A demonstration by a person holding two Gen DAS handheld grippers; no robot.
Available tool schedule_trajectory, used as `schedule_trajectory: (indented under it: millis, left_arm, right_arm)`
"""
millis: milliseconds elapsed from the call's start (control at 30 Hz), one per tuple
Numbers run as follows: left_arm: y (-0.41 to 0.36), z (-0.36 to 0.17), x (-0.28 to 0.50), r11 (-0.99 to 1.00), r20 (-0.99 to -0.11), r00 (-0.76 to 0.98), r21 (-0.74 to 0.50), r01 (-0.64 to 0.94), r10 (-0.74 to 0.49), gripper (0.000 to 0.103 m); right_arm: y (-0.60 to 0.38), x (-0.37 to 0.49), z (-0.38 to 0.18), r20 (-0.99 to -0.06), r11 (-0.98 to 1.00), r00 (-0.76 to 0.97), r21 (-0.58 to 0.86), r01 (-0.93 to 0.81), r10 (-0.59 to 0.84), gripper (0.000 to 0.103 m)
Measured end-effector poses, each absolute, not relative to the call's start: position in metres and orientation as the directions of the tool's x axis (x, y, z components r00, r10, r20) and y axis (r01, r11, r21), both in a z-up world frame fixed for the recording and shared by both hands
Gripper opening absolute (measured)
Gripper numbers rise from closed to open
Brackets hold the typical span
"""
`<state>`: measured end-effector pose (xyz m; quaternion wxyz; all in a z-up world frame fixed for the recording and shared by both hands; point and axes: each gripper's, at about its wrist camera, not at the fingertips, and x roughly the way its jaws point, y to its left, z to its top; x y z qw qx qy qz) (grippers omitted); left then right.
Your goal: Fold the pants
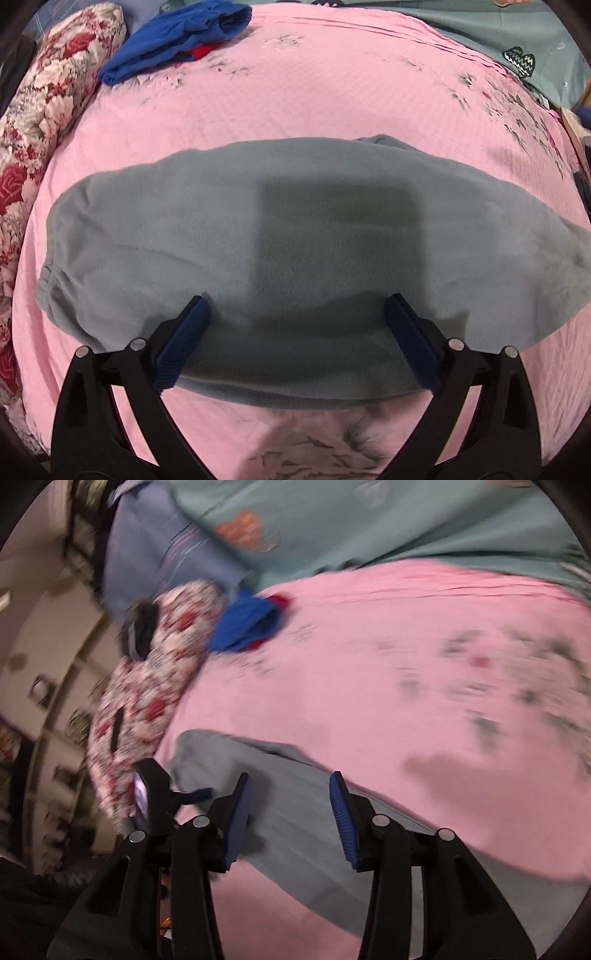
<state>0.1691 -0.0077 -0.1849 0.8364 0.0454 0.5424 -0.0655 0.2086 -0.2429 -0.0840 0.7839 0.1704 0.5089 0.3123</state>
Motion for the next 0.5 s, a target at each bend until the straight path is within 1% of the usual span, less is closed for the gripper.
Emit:
schedule_trajectory:
  millis: [100, 267, 333, 433, 500]
  left_arm:
    - [-0.009, -0.186, 0.164, 0.986, -0.909, 0.41, -0.009, 0.164, -0.076, 0.099]
    - [-0.006, -0.186, 0.156, 0.98, -0.898, 0.43, -0.01, 0.201, -0.097, 0.101]
    - [-0.005, -0.186, 0.155, 0.977, -0.895, 0.433, -0.014, 0.212, -0.107, 0.101]
    - [-0.005, -0.186, 0.158, 0.977, -0.895, 0.433, -0.016, 0.215, -0.11, 0.101]
    - [-0.005, -0.186, 0.158, 0.976, -0.895, 0.433, -0.015, 0.215, -0.11, 0.101]
  right_arm:
    - [-0.191, 0.252, -0.121, -0.707, 0.704, 0.142, 0.623, -0.341, 0.693, 0.044]
    - [-0.144, 0.271, -0.163, -0.774, 0.713, -0.019, 0.593, -0.375, 0.633, 0.044]
    - [-0.141, 0.27, -0.172, -0.795, 0.72, -0.058, 0.576, -0.388, 0.604, 0.044]
    - [-0.141, 0.272, -0.176, -0.83, 0.753, -0.061, 0.532, -0.386, 0.555, 0.044]
    - [-0.142, 0.277, -0.181, -0.828, 0.758, -0.08, 0.542, -0.363, 0.554, 0.044]
